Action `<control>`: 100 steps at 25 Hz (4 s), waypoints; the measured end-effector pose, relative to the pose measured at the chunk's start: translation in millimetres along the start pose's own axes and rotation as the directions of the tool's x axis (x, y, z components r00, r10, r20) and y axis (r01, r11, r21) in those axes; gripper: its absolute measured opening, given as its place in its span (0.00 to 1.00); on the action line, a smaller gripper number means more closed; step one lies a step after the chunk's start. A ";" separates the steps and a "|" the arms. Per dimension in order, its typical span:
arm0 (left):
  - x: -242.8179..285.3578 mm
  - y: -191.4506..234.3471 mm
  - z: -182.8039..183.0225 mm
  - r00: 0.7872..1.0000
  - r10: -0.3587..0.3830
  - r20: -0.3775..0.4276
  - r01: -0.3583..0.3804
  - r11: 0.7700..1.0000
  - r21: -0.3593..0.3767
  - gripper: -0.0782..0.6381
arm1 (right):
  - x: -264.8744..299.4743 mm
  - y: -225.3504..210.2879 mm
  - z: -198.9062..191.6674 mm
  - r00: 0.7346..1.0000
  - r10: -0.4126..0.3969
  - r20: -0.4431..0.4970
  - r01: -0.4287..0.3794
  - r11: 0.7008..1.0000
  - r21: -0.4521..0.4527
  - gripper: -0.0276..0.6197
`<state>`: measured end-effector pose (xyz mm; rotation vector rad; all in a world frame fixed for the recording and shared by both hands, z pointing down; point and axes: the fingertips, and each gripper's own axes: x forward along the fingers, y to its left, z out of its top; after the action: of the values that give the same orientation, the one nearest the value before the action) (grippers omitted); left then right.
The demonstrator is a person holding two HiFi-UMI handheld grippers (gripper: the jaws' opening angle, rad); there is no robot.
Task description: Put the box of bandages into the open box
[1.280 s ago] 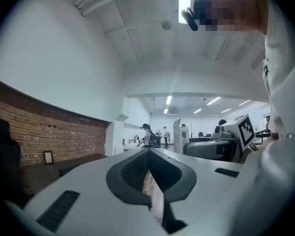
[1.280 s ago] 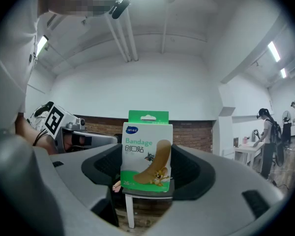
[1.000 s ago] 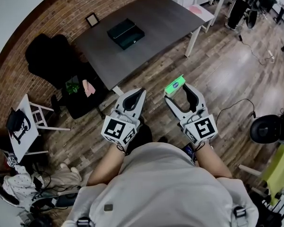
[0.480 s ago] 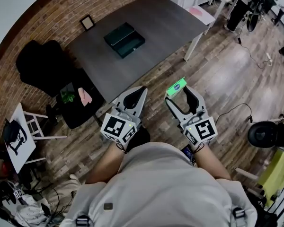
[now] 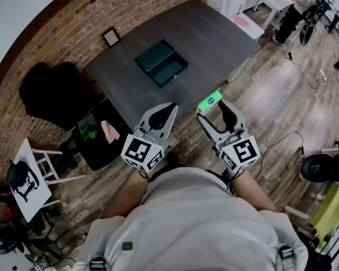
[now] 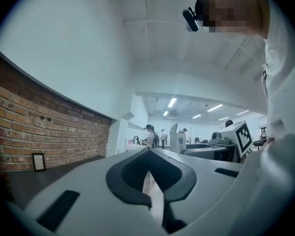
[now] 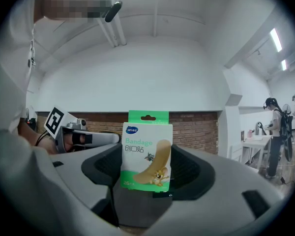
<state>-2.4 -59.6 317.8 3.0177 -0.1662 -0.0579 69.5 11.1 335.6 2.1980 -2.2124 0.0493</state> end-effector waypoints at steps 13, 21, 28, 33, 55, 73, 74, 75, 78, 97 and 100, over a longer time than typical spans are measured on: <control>2.3 94.1 6.1 0.998 0.062 -0.004 -0.062 0.998 -0.013 0.13 | 102.2 8.9 -8.0 0.997 0.078 -0.029 -0.077 0.997 0.025 0.50; 22.8 153.8 3.9 0.985 0.173 -0.007 -0.173 0.985 -0.012 0.13 | 173.9 -17.5 -15.7 0.982 0.181 -0.048 -0.179 0.983 0.040 0.50; 64.4 217.0 -11.0 0.959 0.282 -0.031 -0.283 0.959 -0.009 0.13 | 249.5 -58.5 -32.8 0.955 0.287 -0.082 -0.282 0.957 0.064 0.50; 96.6 252.7 -28.5 0.928 0.368 -0.063 -0.370 0.929 -0.021 0.13 | 294.1 -98.3 -49.7 0.924 0.361 -0.127 -0.354 0.932 0.075 0.50; 151.1 340.7 -142.9 0.796 0.548 -0.255 -0.589 0.800 -0.118 0.13 | 402.9 -132.3 -197.0 0.604 0.621 -0.500 -0.768 0.621 -0.157 0.50; 147.2 382.2 -248.7 0.726 0.545 -0.420 -0.657 0.731 -0.186 0.13 | 428.4 -124.6 -336.3 0.311 0.577 -0.755 -0.910 0.411 -0.061 0.50; 147.7 383.9 -253.4 0.722 0.543 -0.428 -0.659 0.729 -0.187 0.13 | 429.3 -124.7 -341.3 0.304 0.572 -0.762 -0.913 0.403 -0.061 0.50; 148.3 385.7 -258.0 0.719 0.541 -0.436 -0.660 0.727 -0.188 0.13 | 430.2 -125.0 -346.5 0.296 0.566 -0.769 -0.917 0.394 -0.062 0.50; 149.1 390.3 -272.6 0.712 0.531 -0.459 -0.662 0.726 -0.187 0.13 | 432.6 -125.5 -363.9 0.272 0.544 -0.794 -0.927 0.370 -0.064 0.50; 152.4 390.1 -321.0 0.689 0.492 -0.532 -0.671 0.712 -0.210 0.13 | 428.1 -122.5 -441.4 0.172 0.408 -0.897 -0.964 0.255 -0.069 0.50; 153.5 387.9 -318.5 0.696 0.493 -0.522 -0.669 0.709 -0.222 0.13 | 427.4 -120.5 -437.5 0.185 0.418 -0.890 -0.962 0.262 -0.077 0.50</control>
<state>122.7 -422.6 675.6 2.3408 -0.9549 0.5605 184.4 -400.0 790.0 0.2874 -2.0172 0.1243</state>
